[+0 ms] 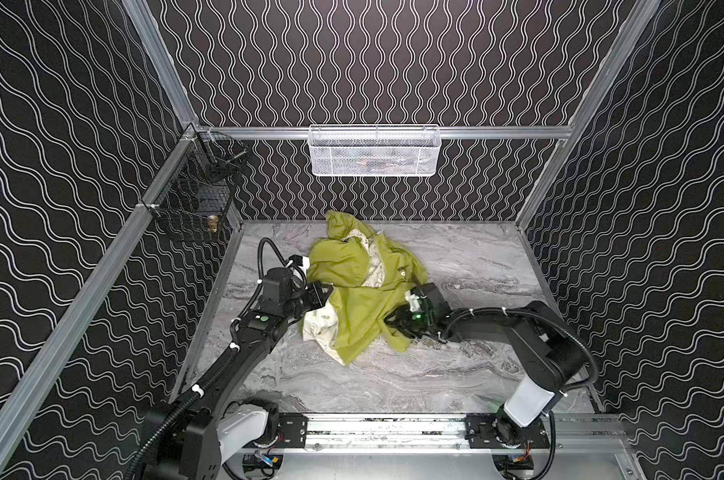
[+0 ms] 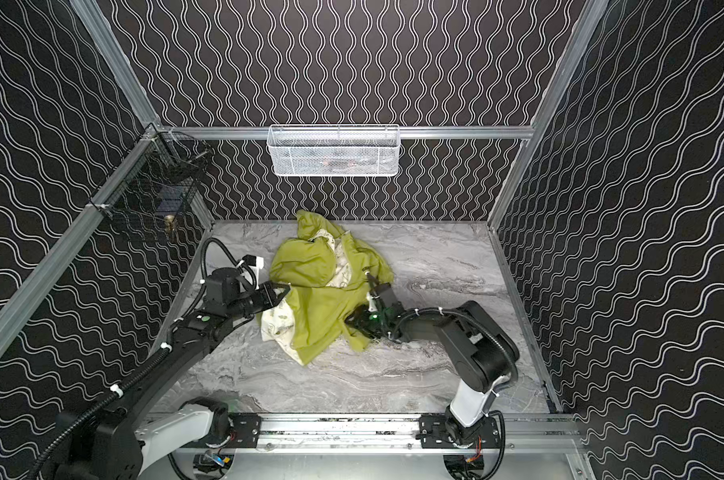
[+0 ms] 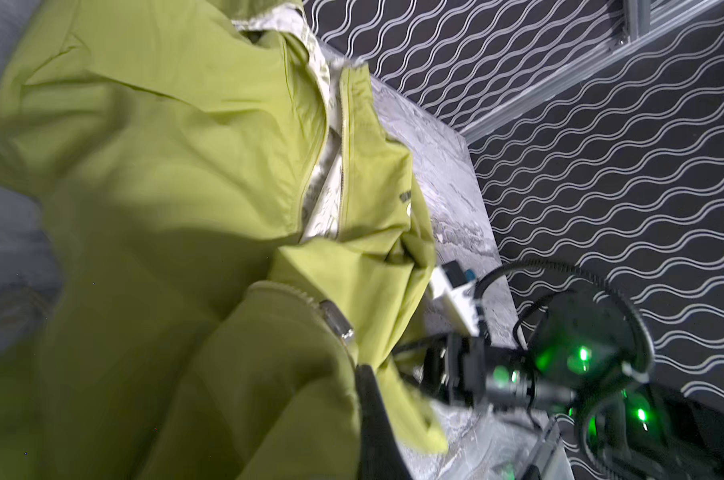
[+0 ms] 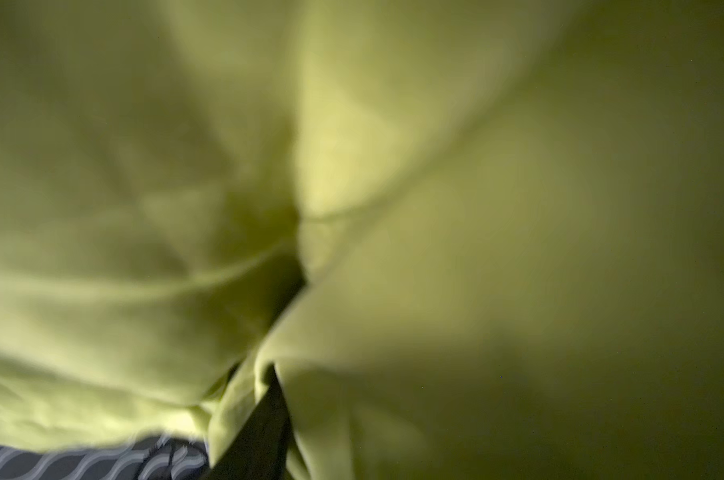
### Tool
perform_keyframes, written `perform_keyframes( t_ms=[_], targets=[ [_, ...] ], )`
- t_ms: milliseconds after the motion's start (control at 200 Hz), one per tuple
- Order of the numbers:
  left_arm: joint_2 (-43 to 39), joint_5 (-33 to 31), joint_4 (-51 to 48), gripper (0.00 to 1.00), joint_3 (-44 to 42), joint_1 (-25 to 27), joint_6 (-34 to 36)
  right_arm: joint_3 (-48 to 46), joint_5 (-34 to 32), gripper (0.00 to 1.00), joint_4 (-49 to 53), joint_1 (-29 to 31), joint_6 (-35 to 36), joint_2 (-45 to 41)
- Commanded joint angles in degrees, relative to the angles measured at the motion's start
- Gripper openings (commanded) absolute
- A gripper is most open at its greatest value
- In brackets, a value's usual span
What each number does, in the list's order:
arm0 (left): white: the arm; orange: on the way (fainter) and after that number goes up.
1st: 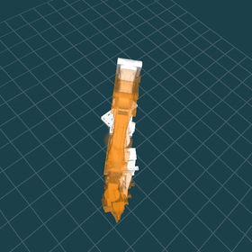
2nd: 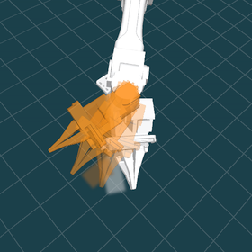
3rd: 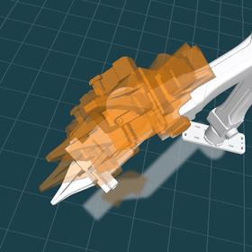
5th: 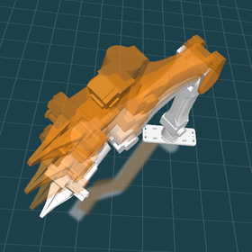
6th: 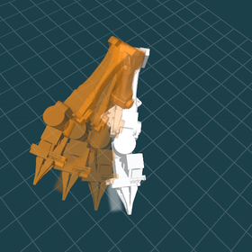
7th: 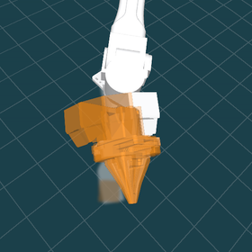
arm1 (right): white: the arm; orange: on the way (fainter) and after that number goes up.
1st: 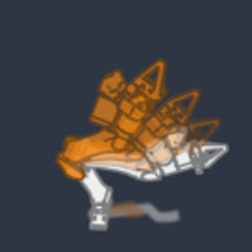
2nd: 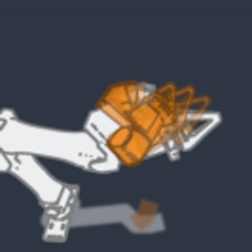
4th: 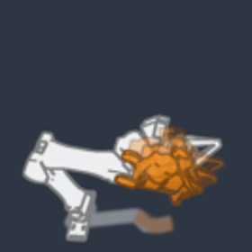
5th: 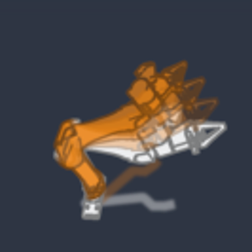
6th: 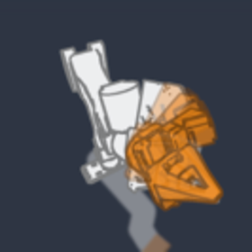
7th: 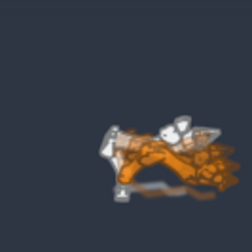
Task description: Zip up the jacket
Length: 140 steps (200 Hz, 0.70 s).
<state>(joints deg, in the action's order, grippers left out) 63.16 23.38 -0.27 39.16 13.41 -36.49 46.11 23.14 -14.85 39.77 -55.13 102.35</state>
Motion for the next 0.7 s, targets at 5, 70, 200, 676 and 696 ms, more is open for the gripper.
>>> perform_keyframes(
  t_ms=[5, 70, 200, 676, 696],
  targets=[
    [0.65, -0.27, 2.97, 0.0, 1.14, -0.9, 1.6, 7.6, -0.17, 0.51, 1.31, 6.46, -1.71, 4.16],
    [1.51, -0.2, 3.46, 0.0, 1.78, -1.32, 1.35, 13.76, -0.13, 0.53, 3.51, 9.7, 0.06, 7.42],
    [2.94, 0.16, 3.47, 0.0, 2.77, -1.79, 0.76, 19.88, -0.16, 0.58, 5.93, 12.13, 2.99, 10.28],
    [3.13, 1.12, 1.45, 0.0, 1.07, -3.7, 1.1, 13.06, -19.87, 0.82, 16.18, 1.14, 20.98, -20.86],
    [3.03, 1.32, 1.42, 0.0, 0.88, -3.74, 1.19, 13.12, -19.68, 0.82, 16.45, -0.67, 21.02, -21.17]
  ],
)
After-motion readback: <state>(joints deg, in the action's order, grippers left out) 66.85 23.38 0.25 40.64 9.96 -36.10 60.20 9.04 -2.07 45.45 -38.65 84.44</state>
